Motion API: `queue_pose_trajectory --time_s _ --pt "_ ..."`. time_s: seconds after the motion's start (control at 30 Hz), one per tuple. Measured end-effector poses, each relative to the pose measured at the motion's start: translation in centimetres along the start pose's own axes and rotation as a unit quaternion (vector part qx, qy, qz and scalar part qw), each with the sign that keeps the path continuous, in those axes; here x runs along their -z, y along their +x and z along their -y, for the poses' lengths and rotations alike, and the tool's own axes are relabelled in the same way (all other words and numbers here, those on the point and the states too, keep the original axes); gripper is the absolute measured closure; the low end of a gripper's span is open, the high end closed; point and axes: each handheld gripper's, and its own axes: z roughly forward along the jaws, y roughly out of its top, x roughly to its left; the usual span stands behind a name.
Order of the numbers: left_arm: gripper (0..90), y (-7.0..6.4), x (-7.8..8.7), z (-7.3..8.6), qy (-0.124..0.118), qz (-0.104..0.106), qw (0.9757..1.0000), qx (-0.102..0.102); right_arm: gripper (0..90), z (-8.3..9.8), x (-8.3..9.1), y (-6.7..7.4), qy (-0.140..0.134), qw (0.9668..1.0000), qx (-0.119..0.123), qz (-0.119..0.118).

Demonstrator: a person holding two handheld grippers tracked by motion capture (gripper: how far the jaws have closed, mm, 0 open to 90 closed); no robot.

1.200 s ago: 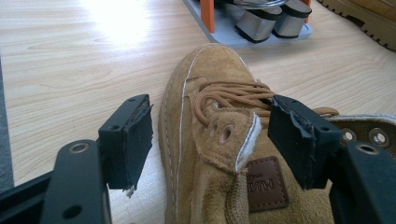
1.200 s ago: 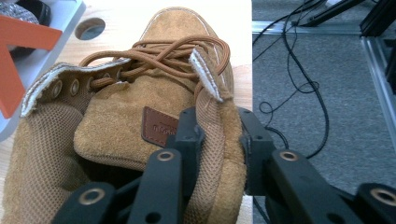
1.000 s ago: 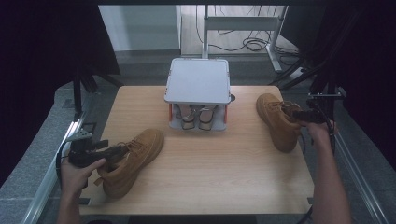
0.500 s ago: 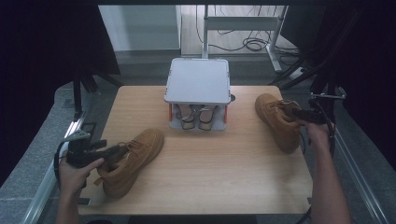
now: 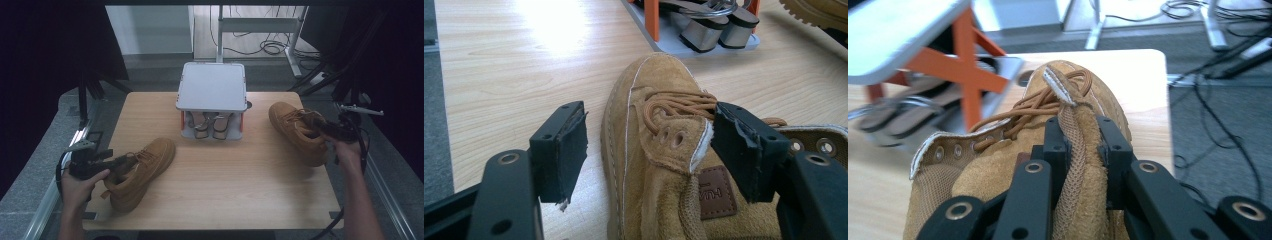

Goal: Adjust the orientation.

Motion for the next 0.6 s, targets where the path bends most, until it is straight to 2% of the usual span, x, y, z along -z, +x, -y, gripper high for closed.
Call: queue_pose_trajectory --time_s 0.13,0.3,0.47,0.6 --pt "31.1 0.1 0.1 0.1 -0.003 -0.001 1.0 0.004 78.2 1.0 1.6 1.2 -0.011 0.9996 0.007 -0.024" --pt "31.2 0.1 0.3 0.1 -0.004 0.0 1.0 0.002 78.2 3.2 4.0 3.1 -0.035 0.9981 0.017 -0.049" --pt "31.2 -0.1 0.4 0.0 -0.008 0.013 0.9999 0.001 78.1 5.6 6.0 4.3 -0.041 0.9964 0.004 -0.074" --pt "31.3 -0.2 0.6 0.0 -0.01 0.012 0.9999 0.0 78.0 7.7 6.8 5.2 -0.032 0.9953 -0.006 -0.091"
